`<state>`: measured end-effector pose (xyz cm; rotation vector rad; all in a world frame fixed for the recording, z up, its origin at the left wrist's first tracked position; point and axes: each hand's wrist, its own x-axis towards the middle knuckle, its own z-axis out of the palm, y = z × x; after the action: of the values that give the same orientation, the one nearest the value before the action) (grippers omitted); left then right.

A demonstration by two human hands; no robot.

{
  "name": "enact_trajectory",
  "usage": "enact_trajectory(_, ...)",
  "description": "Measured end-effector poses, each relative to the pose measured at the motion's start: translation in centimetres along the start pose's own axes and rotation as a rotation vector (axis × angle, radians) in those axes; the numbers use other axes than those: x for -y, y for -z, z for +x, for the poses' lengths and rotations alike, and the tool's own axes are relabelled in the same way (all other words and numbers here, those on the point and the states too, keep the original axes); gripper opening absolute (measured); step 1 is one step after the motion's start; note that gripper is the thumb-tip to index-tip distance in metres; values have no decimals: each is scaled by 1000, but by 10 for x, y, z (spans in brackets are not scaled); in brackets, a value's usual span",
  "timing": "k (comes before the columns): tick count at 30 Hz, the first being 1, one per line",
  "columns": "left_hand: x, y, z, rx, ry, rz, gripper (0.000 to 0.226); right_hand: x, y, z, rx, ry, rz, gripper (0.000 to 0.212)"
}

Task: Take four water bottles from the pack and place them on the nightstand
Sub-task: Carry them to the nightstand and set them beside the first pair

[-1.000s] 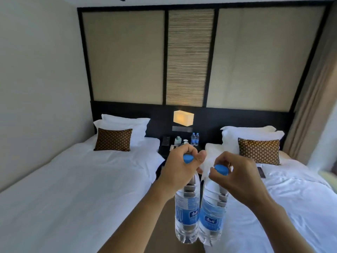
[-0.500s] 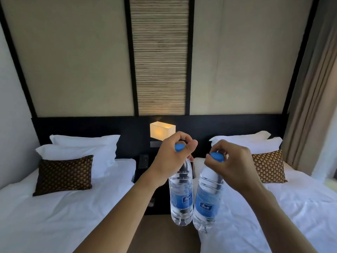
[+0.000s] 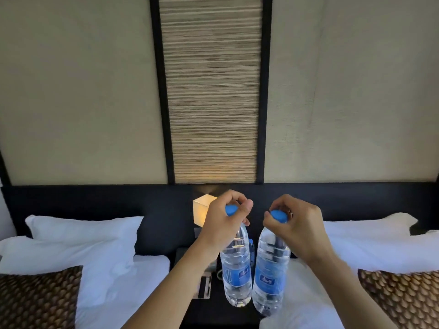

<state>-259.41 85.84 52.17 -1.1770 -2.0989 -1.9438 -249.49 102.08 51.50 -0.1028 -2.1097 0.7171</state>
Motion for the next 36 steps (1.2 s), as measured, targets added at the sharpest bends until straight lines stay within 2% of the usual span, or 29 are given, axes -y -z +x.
enact_trajectory(7,171,-37,169,123,-48,-29,12,-160,-121,104,-25,-35,-16,22)
enact_trajectory(13,341,-108,256,218,-143,-55,8,-324,-220,128,-77,-65,-38,36)
enact_trajectory(20,568,-194,263,163,-282,-22,12,-531,-341,73,-137,-63,-56,33)
enact_trajectory(26,764,-244,247,154,-214,11,18,-683,-458,12,-77,-140,-76,33)
enact_trajectory(31,881,-257,258,30,-97,-2,15,-765,-548,-12,63,-222,-99,32)
enact_trajectory(36,944,-254,280,20,-26,30,19,-806,-603,-11,123,-298,-96,29)
